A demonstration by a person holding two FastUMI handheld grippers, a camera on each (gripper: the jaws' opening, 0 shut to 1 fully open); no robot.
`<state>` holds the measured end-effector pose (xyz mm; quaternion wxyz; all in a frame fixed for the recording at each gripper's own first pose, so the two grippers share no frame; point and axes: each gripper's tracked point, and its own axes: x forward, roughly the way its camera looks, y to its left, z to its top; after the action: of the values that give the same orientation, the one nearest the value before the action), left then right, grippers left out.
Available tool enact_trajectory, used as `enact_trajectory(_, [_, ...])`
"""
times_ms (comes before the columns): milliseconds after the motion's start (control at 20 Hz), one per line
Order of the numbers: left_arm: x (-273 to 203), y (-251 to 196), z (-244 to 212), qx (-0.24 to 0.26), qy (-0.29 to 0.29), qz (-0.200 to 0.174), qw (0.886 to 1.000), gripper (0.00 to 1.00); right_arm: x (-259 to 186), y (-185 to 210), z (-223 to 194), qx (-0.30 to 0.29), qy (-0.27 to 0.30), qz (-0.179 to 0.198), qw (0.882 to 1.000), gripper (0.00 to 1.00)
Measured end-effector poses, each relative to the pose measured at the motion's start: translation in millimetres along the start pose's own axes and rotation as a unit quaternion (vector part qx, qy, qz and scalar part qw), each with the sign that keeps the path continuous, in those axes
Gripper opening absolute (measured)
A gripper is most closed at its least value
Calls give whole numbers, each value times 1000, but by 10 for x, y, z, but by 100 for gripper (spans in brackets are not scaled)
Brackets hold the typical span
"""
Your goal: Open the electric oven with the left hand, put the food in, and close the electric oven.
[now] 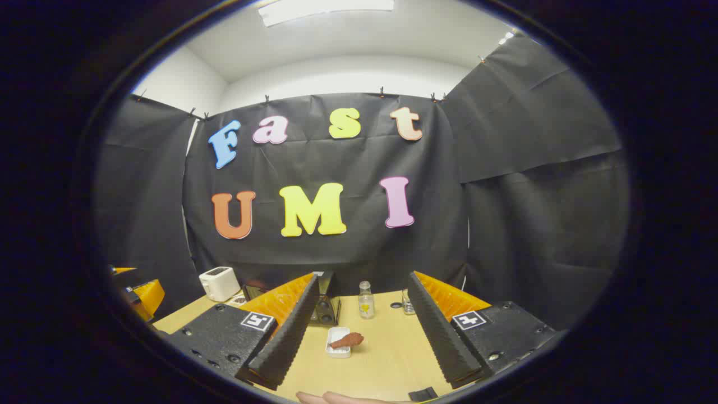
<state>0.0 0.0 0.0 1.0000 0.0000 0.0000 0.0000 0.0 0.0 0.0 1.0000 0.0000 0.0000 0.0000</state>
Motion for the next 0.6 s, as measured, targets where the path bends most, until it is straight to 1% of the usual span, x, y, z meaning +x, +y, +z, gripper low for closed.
enact_trajectory(100, [-6, -10, -7, -3, 1, -2, 1000, 96, 30, -49, 61, -2, -9, -2, 1000, 100])
enact_trajectory(150, [15, -10, 1, -5, 2, -3, 1000, 96, 56, -62, 80, -2, -10, -1, 1000, 96])
enact_trajectory(200, [52, -4, 17, -7, 1, -4, 1000, 96, 73, -52, 96, -4, -11, 2, 1000, 100])
enact_trajectory(250, [87, 1, 30, -9, -1, -3, 1000, 96, 107, -63, 113, -8, -12, 4, 1000, 96])
enact_trajectory(300, [141, 19, 54, -9, -5, -1, 1000, 96, 134, -103, 127, -12, -15, 2, 1000, 100])
enact_trajectory(450, [246, 39, 81, -11, -11, 3, 1000, 96, 187, -245, 113, -11, -25, -10, 1000, 100])
enact_trajectory(600, [387, 24, -8, -18, -3, 4, 1000, 96, 215, -310, 68, -7, -27, -3, 1000, 100])
